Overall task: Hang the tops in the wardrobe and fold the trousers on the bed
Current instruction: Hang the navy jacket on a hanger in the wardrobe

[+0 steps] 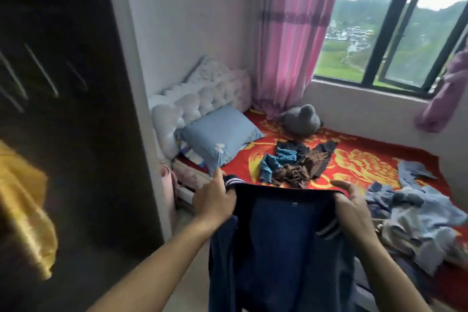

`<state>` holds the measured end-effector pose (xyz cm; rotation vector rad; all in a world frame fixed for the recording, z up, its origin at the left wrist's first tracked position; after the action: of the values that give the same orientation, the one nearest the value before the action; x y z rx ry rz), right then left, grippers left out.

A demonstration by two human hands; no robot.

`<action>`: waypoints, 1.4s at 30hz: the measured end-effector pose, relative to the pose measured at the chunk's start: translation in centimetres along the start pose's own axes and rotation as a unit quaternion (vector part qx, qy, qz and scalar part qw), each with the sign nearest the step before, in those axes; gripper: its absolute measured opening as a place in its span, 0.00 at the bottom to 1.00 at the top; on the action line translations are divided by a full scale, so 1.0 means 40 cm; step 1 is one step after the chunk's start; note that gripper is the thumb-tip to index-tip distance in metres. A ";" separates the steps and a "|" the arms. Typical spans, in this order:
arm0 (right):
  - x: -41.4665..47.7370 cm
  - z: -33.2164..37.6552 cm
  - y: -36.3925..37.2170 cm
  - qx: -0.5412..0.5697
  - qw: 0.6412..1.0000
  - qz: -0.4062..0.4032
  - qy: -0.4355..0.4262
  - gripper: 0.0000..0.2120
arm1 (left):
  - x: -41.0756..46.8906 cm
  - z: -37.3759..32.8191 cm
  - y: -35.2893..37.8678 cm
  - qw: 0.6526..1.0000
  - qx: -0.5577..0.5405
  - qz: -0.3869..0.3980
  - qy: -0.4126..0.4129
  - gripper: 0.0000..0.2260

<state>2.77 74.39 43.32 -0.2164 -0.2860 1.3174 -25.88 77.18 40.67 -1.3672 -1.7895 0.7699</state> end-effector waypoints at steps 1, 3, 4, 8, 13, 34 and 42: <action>0.015 0.013 0.043 0.024 0.999 0.045 -0.007 0.14 | -0.014 0.032 -0.030 1.000 0.011 0.004 -0.023 0.15; 0.032 0.052 0.133 0.055 0.990 0.129 -0.029 0.14 | -0.042 0.092 -0.092 0.998 0.002 0.017 -0.058 0.20; 0.039 0.076 0.184 0.058 0.984 0.160 -0.043 0.13 | -0.060 0.122 -0.128 0.996 -0.021 0.025 -0.077 0.20; 0.027 0.158 0.385 0.049 0.961 0.260 -0.079 0.07 | -0.143 0.242 -0.277 0.979 -0.129 0.008 -0.157 0.09; -0.041 0.242 0.636 0.047 0.936 0.326 -0.125 0.05 | -0.234 0.395 -0.454 0.942 -0.140 -0.172 -0.254 0.10; -0.143 0.565 1.447 -0.254 0.805 0.482 -0.234 0.17 | -0.027 0.908 -0.934 0.901 -0.288 -0.297 -0.132 0.03; -0.050 0.754 1.586 -0.067 0.856 0.314 -0.405 0.20 | 0.055 0.986 -0.897 0.914 -0.263 -0.276 -0.139 0.12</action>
<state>-65.80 87.44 51.61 0.1696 -1.0990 2.0037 -78.01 69.39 48.96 -0.9879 -2.5797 0.1761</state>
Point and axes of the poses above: each hand's wrist, its own x-axis towards the middle knuckle, its own y-axis out of the palm, z = x × y, the point moved 2 cm from there along x, towards the middle knuckle, and after that the axes turned 8 degrees about z, right-handed, at the moved point
